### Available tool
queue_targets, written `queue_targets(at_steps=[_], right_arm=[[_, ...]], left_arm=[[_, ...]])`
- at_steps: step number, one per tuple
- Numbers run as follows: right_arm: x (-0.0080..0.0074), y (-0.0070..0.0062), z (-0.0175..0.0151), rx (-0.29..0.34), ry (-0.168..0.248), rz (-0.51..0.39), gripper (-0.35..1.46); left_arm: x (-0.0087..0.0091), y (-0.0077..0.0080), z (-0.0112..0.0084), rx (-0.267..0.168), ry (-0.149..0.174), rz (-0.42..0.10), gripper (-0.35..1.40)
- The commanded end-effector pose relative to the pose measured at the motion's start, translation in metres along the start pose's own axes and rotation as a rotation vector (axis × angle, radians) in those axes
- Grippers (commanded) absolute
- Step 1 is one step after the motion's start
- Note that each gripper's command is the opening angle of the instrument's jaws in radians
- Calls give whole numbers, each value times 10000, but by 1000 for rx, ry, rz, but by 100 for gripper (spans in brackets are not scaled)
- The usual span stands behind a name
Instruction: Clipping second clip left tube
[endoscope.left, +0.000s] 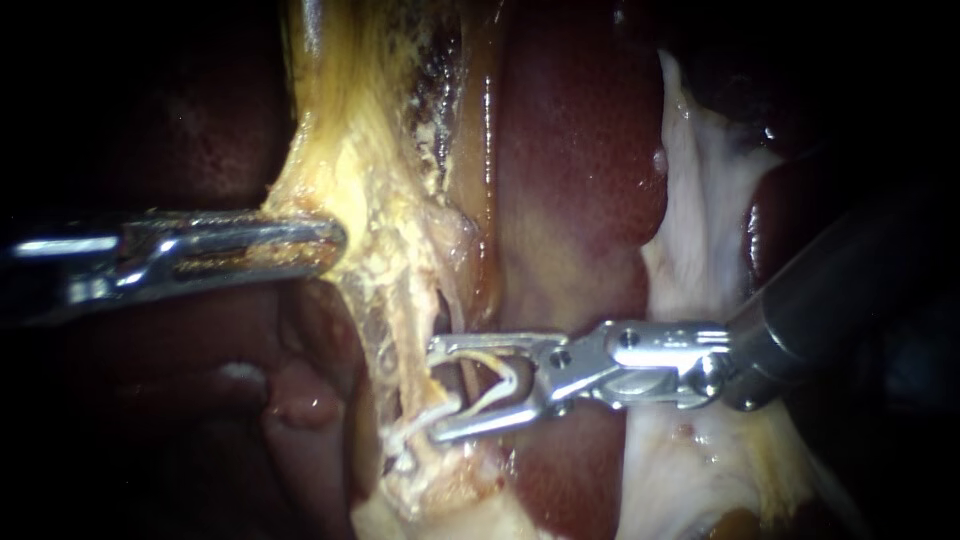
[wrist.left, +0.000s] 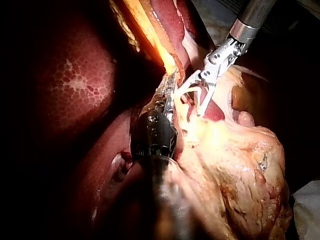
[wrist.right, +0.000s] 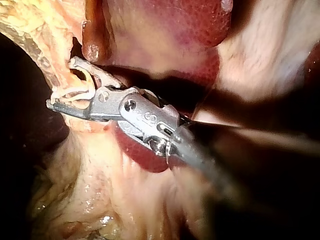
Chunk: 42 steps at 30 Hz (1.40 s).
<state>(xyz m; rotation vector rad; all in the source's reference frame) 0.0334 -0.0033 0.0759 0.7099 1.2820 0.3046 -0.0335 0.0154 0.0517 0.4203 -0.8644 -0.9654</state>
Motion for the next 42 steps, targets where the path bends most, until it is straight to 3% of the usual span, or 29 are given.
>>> queue_targets(at_steps=[1, 15, 27, 29, 32, 33, 37, 42], right_arm=[[0, 0, 3, 6, -1, 2, 57], [7, -17, 24, 138, -17, 17, 52], [1, -17, 40, 181, -29, 38, 44], [0, -17, 41, 185, -30, 36, 36], [1, -17, 36, 171, -27, 36, -24], [2, -17, 32, 149, -34, 37, -35], [9, -12, 26, 123, -43, 78, -35], [4, -13, 28, 121, -49, 117, -35]], left_arm=[[1, 0, 1, 0, 0, 0, -35], [2, 1, 4, -1, -1, 1, -35], [4, 0, 7, -3, -2, 2, -35], [4, 0, 8, -3, -2, 2, -35], [4, 0, 7, -3, -2, 2, -35], [4, 0, 7, -3, -2, 2, -35], [4, 0, 7, -3, -2, 2, -35], [4, 1, 8, -3, -2, 2, -35]])
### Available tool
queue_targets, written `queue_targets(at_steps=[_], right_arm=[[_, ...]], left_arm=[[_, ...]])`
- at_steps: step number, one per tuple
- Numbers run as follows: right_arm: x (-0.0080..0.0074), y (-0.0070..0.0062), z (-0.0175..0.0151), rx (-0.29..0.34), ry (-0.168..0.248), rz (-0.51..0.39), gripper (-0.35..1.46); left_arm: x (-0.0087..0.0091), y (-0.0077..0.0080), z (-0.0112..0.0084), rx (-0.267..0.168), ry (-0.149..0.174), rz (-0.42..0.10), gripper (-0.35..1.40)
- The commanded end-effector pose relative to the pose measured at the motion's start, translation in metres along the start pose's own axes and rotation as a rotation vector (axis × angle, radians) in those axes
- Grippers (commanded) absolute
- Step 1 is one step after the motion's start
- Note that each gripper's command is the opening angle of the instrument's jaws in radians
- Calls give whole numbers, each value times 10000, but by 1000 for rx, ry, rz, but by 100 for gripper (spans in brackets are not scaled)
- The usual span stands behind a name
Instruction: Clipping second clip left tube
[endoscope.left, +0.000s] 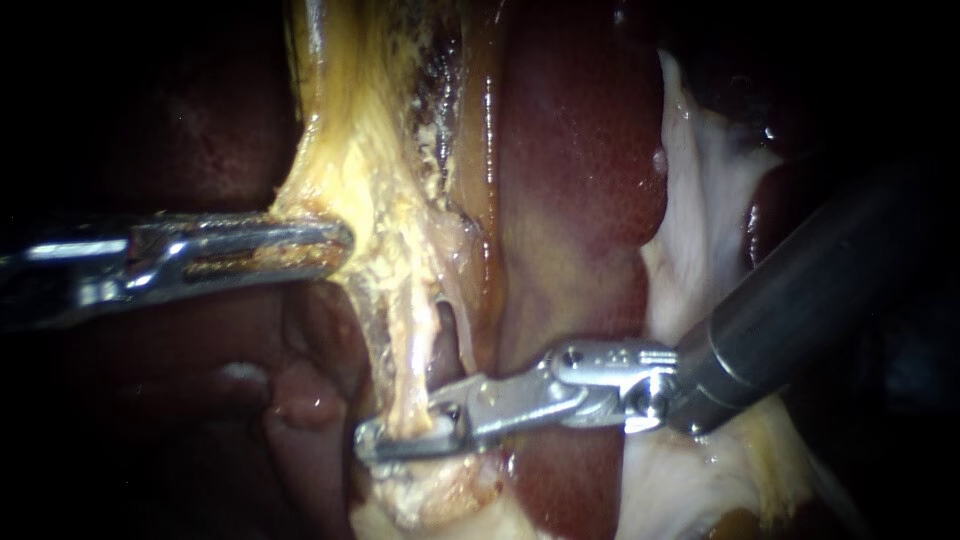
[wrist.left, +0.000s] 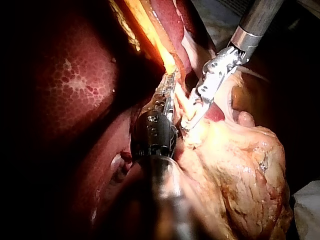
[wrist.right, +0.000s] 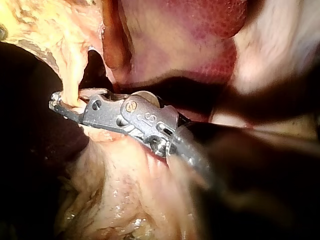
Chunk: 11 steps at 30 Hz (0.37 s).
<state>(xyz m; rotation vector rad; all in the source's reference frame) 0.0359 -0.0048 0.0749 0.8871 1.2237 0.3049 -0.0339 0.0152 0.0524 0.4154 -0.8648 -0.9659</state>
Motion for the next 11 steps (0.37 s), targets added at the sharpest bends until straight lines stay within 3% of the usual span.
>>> queue_targets(at_steps=[1, 11], right_arm=[[-2, 1, 2, 6, -2, 2, -35], [-3, 0, 2, 9, -3, 14, -35]], left_arm=[[0, 0, 0, 1, 0, 0, -35], [0, 2, 1, 1, 0, 0, -35]])
